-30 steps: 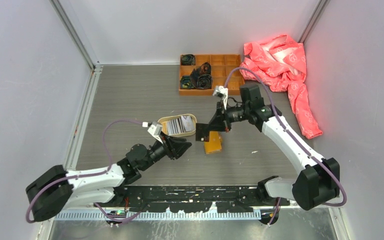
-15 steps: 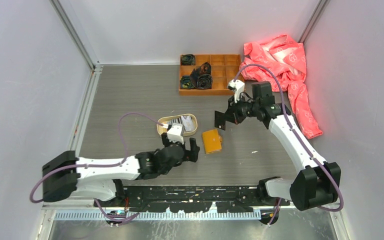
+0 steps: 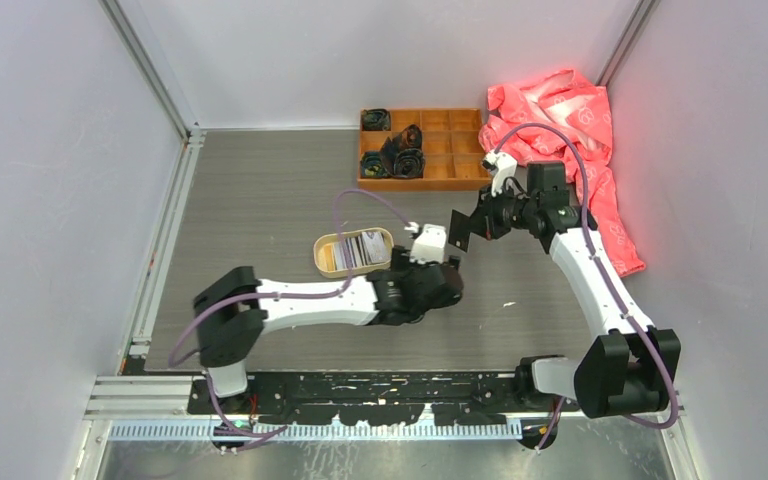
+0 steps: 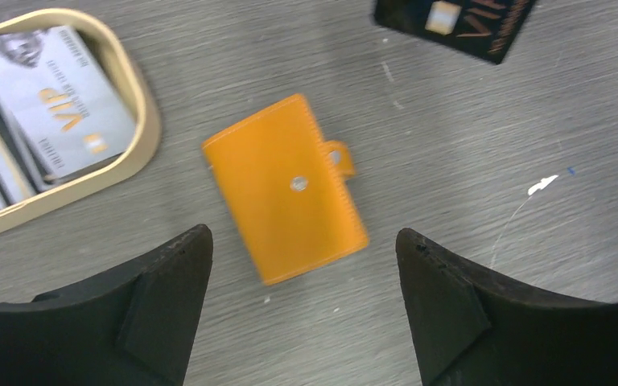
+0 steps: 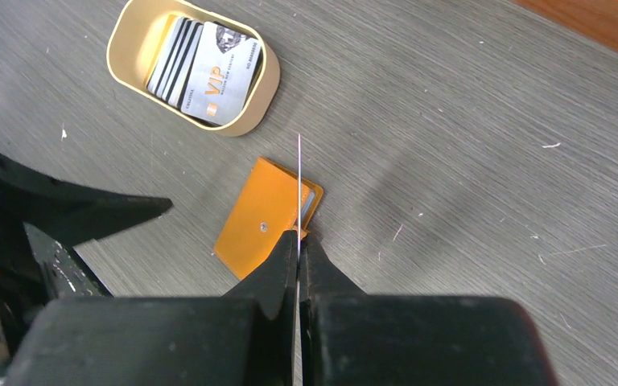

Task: Put the credit cards into the card holder
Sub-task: Open the card holder at the center of the board.

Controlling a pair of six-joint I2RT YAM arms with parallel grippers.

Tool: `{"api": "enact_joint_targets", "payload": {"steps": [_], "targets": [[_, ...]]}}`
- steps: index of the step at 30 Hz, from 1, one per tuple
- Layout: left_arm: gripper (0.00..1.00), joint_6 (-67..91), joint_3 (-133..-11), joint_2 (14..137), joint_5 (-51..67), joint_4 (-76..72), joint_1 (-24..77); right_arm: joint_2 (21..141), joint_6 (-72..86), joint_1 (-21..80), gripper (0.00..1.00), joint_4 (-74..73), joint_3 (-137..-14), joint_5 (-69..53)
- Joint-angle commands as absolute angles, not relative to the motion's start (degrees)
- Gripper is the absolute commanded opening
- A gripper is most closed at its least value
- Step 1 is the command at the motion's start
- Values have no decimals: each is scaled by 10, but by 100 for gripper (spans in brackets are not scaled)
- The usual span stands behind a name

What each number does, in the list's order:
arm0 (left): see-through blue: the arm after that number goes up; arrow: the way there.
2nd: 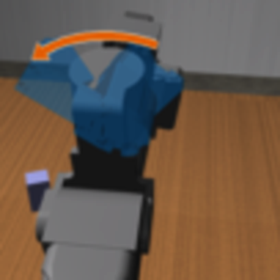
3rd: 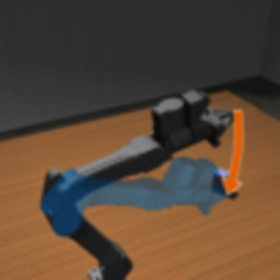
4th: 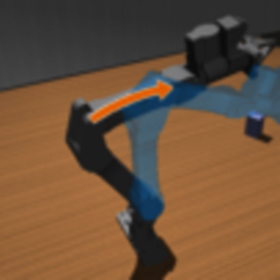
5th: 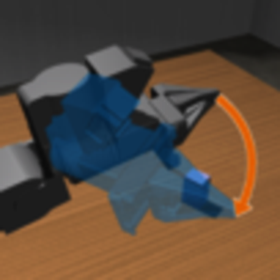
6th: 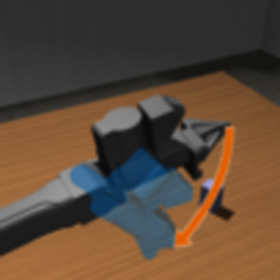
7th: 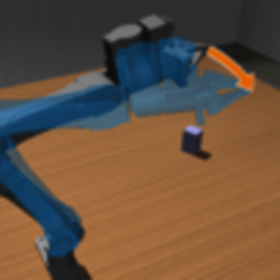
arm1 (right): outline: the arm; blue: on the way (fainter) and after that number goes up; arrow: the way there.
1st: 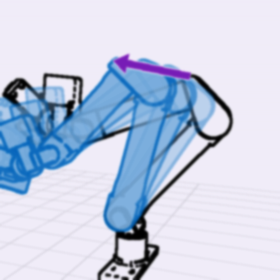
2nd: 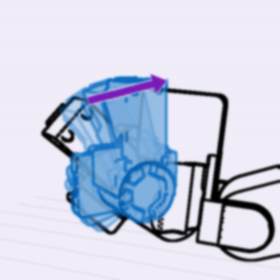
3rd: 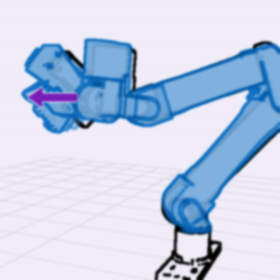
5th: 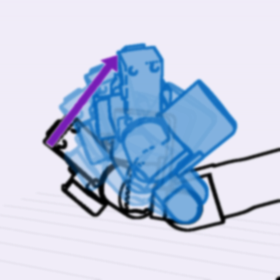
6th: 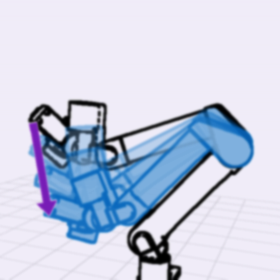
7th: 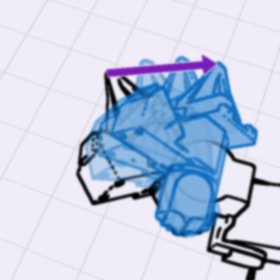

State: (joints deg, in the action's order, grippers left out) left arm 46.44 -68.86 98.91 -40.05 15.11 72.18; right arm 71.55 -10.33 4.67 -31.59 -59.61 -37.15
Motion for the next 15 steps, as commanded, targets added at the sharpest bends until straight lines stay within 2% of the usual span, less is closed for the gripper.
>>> {"api": "enact_joint_targets", "payload": {"steps": [1, 15], "targets": [[84, 486, -823, 1082, -448, 326, 733, 711, -92, 34, 1, -297, -622, -379], [85, 429, -1000, 1244, -468, 406, 732, 720, -86, 7, 1, -301, -622, -397]]}}
